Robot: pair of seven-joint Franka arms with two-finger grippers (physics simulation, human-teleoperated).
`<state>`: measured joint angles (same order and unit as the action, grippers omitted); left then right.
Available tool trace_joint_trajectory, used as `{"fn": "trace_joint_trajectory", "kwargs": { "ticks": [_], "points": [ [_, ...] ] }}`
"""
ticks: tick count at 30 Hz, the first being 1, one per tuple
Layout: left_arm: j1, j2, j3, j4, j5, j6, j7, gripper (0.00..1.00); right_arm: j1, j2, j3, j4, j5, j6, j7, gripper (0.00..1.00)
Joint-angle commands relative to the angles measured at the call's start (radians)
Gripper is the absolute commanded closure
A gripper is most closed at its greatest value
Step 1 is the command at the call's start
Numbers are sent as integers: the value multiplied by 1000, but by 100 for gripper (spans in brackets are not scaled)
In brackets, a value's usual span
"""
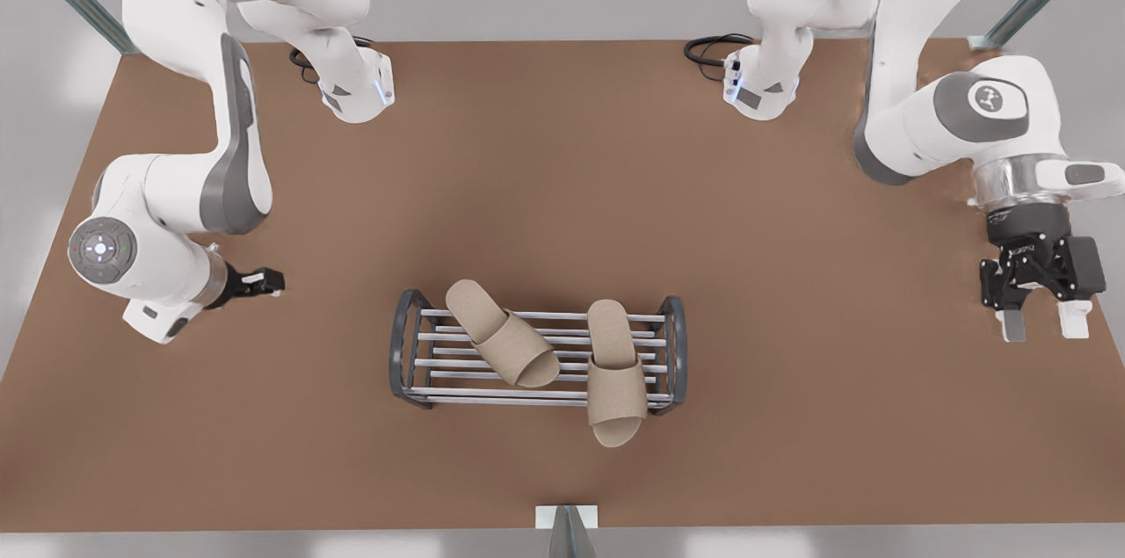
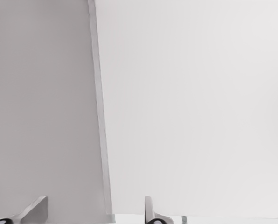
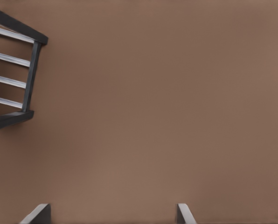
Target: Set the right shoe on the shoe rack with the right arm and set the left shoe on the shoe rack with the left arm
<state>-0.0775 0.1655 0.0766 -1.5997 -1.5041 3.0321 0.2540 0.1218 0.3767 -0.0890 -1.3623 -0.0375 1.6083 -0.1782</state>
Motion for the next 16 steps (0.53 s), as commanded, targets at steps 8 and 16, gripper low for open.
{"fn": "trace_joint_trajectory", "kwargs": {
  "ticks": [8, 16],
  "points": [
    [163, 140, -248, 15, 1740, -1490, -83, 0, 2, -38, -2, 35, -47, -137, 244, 0],
    [136, 77, -244, 67, 1564, -1549, -346, 0, 2, -38, -2, 37, -45, -137, 241, 0]
  ]
}}
